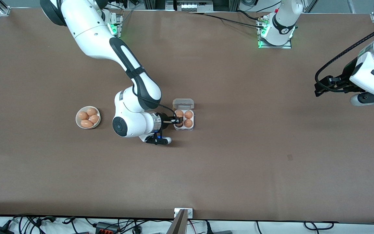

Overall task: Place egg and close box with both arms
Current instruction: 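Lower the egg into the empty carton slot and open the right gripper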

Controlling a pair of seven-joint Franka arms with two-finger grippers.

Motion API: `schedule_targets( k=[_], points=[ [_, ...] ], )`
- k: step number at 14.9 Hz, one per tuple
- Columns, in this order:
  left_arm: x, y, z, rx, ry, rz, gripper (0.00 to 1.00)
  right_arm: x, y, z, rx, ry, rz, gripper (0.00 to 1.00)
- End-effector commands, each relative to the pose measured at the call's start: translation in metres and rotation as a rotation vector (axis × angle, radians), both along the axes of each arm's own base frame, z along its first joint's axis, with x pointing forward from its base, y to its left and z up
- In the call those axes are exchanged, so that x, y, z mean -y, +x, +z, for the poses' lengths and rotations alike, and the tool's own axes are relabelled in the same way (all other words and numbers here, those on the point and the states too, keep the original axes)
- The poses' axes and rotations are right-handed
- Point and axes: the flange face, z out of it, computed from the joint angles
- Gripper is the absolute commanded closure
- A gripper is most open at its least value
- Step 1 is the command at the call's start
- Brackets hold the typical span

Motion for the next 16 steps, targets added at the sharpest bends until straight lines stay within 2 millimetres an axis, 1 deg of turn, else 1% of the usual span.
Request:
schedule_targets(
  k=[1,5,6,7,8,10,12,14,16],
  points=[
    [-0.003,0.0,0.006,0.008,-0.018,-0.011,0.0,-0.004,0.005,-0.004,-0.008,0.016,-0.021,0.95],
    [-0.004,0.001,0.006,0.008,-0.018,-0.01,0.0,-0.003,0.007,-0.008,0.004,0.016,-0.031,0.92],
    [-0.003,0.0,0.006,0.008,-0.02,-0.011,0.0,-0.003,0.007,-0.008,0.002,0.015,-0.033,0.81],
    [-0.003,0.0,0.006,0.008,-0.018,-0.011,0.0,-0.003,0.007,-0.008,0.0,0.013,-0.04,0.21],
    [-0.003,0.0,0.006,0.008,-0.018,-0.011,0.0,-0.003,0.007,-0.008,-0.004,0.011,-0.043,0.0],
    [-0.003,0.001,0.006,0.008,-0.02,-0.011,0.0,-0.004,0.008,-0.003,0.007,0.013,-0.044,0.0],
    [-0.004,0.001,0.006,0.008,-0.018,-0.01,0.0,-0.006,0.013,0.012,0.012,0.017,-0.063,0.0],
    [-0.003,0.0,0.006,0.008,-0.018,-0.011,0.0,-0.009,0.019,0.04,0.036,0.009,-0.08,0.0],
    [-0.003,0.001,0.006,0.008,-0.02,-0.01,0.0,0.003,0.027,0.068,0.076,-0.014,-0.062,0.0]
  ],
)
